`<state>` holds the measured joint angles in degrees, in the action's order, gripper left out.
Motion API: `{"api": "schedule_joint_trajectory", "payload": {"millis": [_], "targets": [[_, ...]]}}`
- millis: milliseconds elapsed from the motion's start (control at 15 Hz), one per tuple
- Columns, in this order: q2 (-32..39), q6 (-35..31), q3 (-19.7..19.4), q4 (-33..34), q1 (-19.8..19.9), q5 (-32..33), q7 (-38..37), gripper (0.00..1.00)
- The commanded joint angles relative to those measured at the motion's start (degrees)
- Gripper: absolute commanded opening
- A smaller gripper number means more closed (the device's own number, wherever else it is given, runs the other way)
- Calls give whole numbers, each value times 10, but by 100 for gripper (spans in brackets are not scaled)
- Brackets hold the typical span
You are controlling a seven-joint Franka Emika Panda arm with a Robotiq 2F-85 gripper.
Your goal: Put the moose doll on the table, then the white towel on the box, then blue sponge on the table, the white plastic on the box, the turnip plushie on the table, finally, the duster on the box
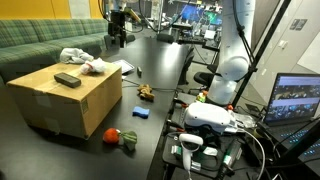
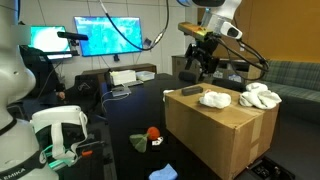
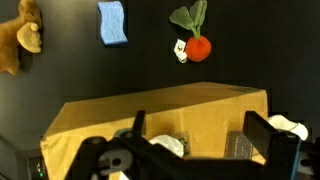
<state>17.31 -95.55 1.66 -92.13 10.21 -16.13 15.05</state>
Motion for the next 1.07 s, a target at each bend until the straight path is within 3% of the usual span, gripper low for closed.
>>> {"api": "schedule_joint_trajectory", "payload": {"millis": [0,267,400,800,1000], "targets": [[-82,11,-33,-96,17,-18,37,100],[-128,-2,-63,-171,21,-6,74,100],[-154,-42,-73,-214,17,1,92,100],[-204,-302,-77,-338,2,0,137,100],[-214,-378,-78,-376,-5,-5,166,100]]}}
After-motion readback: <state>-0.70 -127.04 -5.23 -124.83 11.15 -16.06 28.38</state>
